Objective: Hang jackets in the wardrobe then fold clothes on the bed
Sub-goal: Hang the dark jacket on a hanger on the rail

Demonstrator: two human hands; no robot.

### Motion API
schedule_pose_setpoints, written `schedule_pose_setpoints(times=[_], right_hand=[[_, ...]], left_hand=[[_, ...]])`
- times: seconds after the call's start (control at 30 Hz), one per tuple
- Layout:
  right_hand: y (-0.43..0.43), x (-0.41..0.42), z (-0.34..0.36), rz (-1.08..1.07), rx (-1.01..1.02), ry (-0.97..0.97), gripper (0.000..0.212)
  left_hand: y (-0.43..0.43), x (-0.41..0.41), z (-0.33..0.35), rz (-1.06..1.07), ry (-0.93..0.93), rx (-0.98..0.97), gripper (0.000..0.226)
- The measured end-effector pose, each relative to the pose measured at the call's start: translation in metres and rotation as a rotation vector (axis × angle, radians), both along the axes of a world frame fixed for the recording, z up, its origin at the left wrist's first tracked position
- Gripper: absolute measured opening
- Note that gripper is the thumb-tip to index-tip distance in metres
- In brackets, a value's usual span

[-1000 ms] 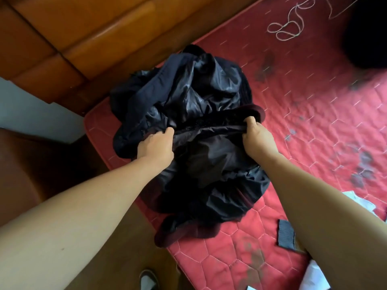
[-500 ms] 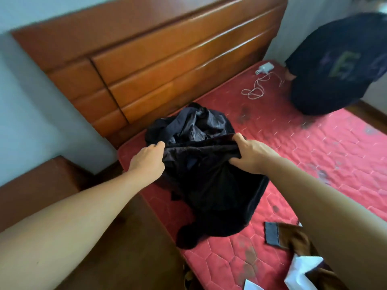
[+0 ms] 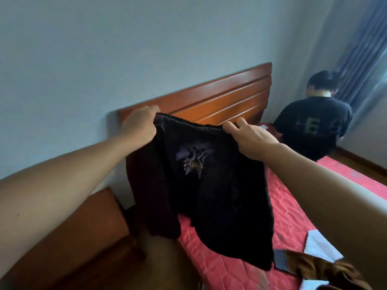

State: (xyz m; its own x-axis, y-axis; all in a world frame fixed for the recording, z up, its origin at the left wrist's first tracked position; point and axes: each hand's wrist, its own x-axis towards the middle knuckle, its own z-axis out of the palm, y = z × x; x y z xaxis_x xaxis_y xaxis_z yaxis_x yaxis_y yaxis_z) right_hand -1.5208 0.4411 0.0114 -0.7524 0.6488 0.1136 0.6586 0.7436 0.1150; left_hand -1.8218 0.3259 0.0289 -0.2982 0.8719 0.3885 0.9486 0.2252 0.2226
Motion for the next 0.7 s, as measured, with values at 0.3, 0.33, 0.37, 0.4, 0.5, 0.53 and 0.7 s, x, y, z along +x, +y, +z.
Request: schedule_pose_setpoints(times=[0.3,0.33,0.37,0.4,0.5,0.53,0.7], right_hand=[[-0.054,-0.059,0.075,0.223,0.225,-0.19,0.027],[-0.057,-0.067,0.078,0.241,0.251,-0.206,0.034],[-0.061,-0.074,0.081,0.257,0.26,-0.22,0.042],[-0.065,-0.08,0.086,0.271,0.252,-0.233,0.049],[-0.08,-0.1,0.089,0.329,0.262,-0.214,0.057],[-0.085,-0.107,0.089,0.355,0.267,-0.204,0.058],[-0.122,-0.152,0.076,0.508,0.206,-0.124,0.067]], left_hand=[[-0.139,-0.043,0.074,0.195,0.231,0.01,0.038],[-0.155,-0.045,0.078,0.224,0.276,0.011,0.037],[-0.17,-0.047,0.081,0.254,0.316,0.014,0.036],[-0.185,-0.049,0.084,0.278,0.349,0.014,0.035],[-0.23,-0.053,0.084,0.342,0.428,-0.039,0.033],[-0.245,-0.053,0.082,0.373,0.42,-0.054,0.032],[-0.333,-0.043,0.072,0.576,0.347,-0.105,0.029]])
